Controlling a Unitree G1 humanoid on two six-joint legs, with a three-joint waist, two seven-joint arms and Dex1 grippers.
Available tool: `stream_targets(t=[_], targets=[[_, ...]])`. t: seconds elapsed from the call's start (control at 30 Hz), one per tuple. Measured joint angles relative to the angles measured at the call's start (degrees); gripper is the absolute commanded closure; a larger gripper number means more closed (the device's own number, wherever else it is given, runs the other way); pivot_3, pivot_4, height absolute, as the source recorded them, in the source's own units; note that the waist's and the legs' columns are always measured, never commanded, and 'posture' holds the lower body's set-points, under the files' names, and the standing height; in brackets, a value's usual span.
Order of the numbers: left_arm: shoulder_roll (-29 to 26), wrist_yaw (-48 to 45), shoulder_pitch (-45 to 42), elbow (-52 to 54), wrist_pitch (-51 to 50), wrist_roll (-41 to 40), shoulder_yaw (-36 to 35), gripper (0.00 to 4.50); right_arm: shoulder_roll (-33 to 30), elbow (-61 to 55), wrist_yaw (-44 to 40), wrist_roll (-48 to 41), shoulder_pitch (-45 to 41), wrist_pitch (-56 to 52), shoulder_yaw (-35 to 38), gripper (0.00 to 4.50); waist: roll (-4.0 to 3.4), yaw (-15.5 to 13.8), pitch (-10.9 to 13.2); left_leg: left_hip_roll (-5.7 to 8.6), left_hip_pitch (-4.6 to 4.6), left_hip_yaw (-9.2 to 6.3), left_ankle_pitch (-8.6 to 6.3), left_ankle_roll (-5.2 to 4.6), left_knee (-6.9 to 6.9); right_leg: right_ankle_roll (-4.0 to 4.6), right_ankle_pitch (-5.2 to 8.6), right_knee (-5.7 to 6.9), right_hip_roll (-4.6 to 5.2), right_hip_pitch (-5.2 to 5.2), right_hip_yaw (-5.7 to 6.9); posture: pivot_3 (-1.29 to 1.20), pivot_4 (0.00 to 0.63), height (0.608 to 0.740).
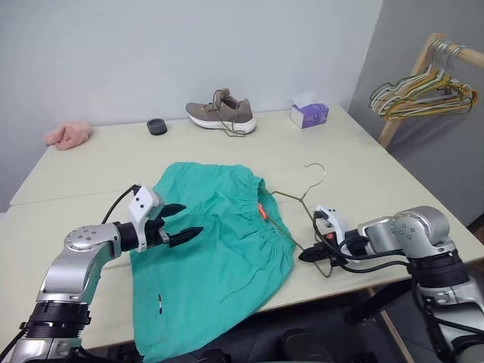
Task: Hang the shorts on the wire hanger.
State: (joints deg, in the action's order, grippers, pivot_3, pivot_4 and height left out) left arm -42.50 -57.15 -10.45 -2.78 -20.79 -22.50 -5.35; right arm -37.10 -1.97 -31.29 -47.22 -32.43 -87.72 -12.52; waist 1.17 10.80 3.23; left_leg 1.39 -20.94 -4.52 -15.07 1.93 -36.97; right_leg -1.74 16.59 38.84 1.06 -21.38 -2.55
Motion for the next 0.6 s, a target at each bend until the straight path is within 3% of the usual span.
stream_targets(t=[0.17, 0.4, 0.6], targets=[[0.00, -0.75, 0.25, 0.30, 0.00, 0.00, 0.04, 0.03, -4.07, 4.11, -10.05, 5.57, -5.05, 6.55, -8.43, 4.50, 0.00, 0.44, 0.00, -0.06, 0.05, -0.01, 0.00, 0.00, 0.00, 0.00, 0.00, 0.05, -0.04, 0.00, 0.01, -0.16, 0.000, 0.740], [-0.01, -0.91, 1.56, 1.06, 0.01, 0.11, 0.04, 0.03, -3.84, 11.83, -18.67, 13.59, -10.57, 13.64, -16.88, 4.50, 0.01, -0.12, 0.00, -0.01, 0.00, -0.06, 0.00, 0.01, 0.00, 0.00, 0.00, 0.02, 0.03, -0.01, 0.04, -0.14, 0.000, 0.740], [0.01, -0.79, 2.01, 2.59, 0.02, 0.14, 0.02, 0.03, -0.63, 20.03, -23.40, 18.56, -14.44, 16.16, -18.67, 4.50, 0.00, -0.35, 0.00, 0.00, 0.03, -0.09, 0.00, 0.01, 0.00, 0.02, -0.01, 0.07, 0.04, -0.02, 0.05, -0.13, 0.000, 0.740]])
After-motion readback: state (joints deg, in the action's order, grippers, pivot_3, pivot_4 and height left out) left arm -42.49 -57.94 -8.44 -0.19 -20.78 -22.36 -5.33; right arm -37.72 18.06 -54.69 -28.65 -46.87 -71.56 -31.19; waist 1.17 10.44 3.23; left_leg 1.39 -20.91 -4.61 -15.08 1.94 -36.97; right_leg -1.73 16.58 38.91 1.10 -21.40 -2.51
